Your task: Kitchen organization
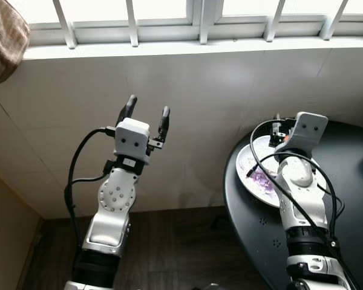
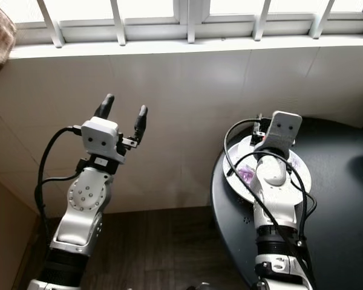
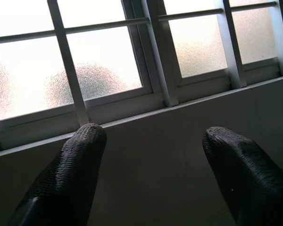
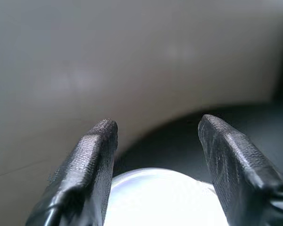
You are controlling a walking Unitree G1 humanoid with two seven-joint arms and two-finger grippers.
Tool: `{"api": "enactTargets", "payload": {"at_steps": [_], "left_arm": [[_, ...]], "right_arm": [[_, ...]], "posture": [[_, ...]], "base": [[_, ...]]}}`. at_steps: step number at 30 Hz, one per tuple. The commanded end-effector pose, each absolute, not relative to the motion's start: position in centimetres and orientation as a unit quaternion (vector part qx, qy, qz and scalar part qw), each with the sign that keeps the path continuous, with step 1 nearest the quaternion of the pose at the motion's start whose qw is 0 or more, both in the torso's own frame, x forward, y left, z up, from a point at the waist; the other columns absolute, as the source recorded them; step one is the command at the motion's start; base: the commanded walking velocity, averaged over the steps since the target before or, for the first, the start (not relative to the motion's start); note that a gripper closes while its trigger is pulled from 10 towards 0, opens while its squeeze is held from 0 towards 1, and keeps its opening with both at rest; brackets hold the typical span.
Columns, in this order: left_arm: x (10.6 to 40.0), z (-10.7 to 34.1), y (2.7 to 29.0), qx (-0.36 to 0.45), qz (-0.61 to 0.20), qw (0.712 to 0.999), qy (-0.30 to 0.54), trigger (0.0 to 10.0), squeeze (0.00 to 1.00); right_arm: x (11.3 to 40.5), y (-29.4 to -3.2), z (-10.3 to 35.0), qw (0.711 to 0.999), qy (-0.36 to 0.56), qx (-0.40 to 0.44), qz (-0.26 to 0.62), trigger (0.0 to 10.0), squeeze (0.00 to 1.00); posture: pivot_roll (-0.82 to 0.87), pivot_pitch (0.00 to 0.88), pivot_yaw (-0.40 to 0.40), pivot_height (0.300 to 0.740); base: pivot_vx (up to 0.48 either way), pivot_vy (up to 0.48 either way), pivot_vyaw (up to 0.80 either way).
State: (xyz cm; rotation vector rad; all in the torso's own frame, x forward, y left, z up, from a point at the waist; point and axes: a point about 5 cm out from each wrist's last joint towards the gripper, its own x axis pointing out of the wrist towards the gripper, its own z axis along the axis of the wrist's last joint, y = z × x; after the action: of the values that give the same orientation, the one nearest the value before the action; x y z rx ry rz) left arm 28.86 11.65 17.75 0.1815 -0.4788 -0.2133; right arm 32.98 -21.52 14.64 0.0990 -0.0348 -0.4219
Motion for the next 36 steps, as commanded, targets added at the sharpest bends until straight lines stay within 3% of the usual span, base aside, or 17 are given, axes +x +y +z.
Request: {"api": "enactTargets", "payload": {"at_steps": [1,12,29,36], "left_arm": [[28.9,17.5,11.5,0.093,-0.11,0.963,-0.229,10.0,0.0],[28.9,17.3,11.5,0.088,-0.109,0.965,-0.223,10.0,0.0],[29.1,17.0,11.5,0.091,-0.108,0.966,-0.217,10.0,0.0],[29.1,17.0,11.6,0.092,-0.106,0.966,-0.216,10.0,0.0]], "right_arm": [[33.0,-22.7,13.5,0.964,0.024,0.092,-0.25,10.0,0.0],[32.9,-22.6,12.6,0.961,0.065,0.101,-0.25,10.0,0.0],[33.9,-18.7,11.7,0.987,0.112,0.075,-0.082,10.0,0.0],[34.0,-19.1,11.6,0.985,0.12,0.083,-0.096,10.0,0.0]], "posture": [[-0.12,0.0,-0.029,0.74],[-0.12,0.0,-0.031,0.74],[-0.12,0.0,-0.033,0.74],[-0.12,0.0,-0.035,0.74]], "base": [[0.0,0.0,-0.8],[0.0,0.0,-0.8],[0.0,0.0,0.0],[0.0,0.0,0.57]]}}
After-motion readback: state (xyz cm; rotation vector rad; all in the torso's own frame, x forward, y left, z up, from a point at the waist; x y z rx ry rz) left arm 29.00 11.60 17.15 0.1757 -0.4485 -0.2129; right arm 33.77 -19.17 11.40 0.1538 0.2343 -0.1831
